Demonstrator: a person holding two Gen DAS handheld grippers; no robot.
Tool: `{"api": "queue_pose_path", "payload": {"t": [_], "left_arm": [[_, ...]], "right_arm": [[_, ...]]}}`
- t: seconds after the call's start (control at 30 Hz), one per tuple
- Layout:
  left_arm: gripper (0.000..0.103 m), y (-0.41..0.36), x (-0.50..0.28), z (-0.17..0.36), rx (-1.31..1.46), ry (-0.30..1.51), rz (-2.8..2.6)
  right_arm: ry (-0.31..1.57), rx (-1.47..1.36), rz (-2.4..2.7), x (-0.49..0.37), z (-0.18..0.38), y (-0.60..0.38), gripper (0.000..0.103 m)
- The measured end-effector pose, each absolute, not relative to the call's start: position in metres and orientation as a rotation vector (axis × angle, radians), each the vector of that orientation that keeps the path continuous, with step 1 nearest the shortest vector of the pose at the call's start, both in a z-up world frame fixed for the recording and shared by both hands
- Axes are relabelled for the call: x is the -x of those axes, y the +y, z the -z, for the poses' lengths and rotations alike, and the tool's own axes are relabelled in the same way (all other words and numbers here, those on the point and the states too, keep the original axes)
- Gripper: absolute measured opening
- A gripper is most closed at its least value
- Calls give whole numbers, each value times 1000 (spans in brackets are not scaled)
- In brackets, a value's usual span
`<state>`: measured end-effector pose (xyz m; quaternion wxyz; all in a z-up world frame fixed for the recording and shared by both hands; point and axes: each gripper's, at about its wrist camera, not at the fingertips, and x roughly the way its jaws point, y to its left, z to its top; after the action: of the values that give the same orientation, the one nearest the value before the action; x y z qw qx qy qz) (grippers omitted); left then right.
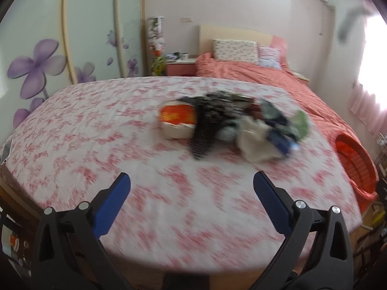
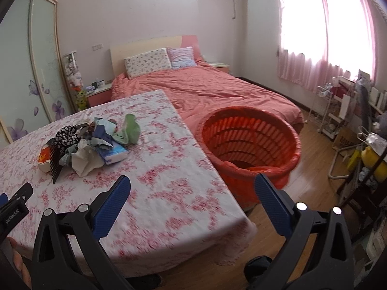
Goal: Collect trash
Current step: 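Reach the left tool to the red-and-white paper cup while the right tool reaches the green sock, then grasp the paper cup with the left tool while the right tool grasps the green sock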
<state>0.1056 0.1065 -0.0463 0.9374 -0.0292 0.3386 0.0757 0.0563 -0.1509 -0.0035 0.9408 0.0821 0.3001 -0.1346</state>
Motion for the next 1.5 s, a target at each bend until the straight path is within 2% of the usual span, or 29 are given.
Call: {"api": "queue_pose_path", "payload": {"t": [0.2, 0.47, 0.57, 0.8, 0.93, 1.3, 1.43, 1.5], "left_arm": [[99, 147, -156, 52, 78, 711, -209], [94, 166, -226, 69, 105, 774, -180], [94, 166, -245, 75, 113, 802, -163], [89, 158, -270, 89, 73, 842, -145], [86, 162, -278, 94, 79, 857, -140], [86, 176, -285, 101, 73, 885, -184], [86, 177, -292, 104, 72, 892, -179], [86, 177, -295, 104, 55, 884, -183]], "right_arm": [[631, -162, 207, -104, 9, -141, 96], [681, -149, 120, -181, 17, -126, 74], [717, -183, 98, -206, 23, -128, 70], [796, -189, 62, -246, 45, -118, 62], [839, -180, 33, -257, 56, -111, 51], [876, -225, -30, -267, 66, -111, 36], [866, -198, -37, -269, 63, -105, 15], [862, -213, -26, -268, 62, -111, 11]]}}
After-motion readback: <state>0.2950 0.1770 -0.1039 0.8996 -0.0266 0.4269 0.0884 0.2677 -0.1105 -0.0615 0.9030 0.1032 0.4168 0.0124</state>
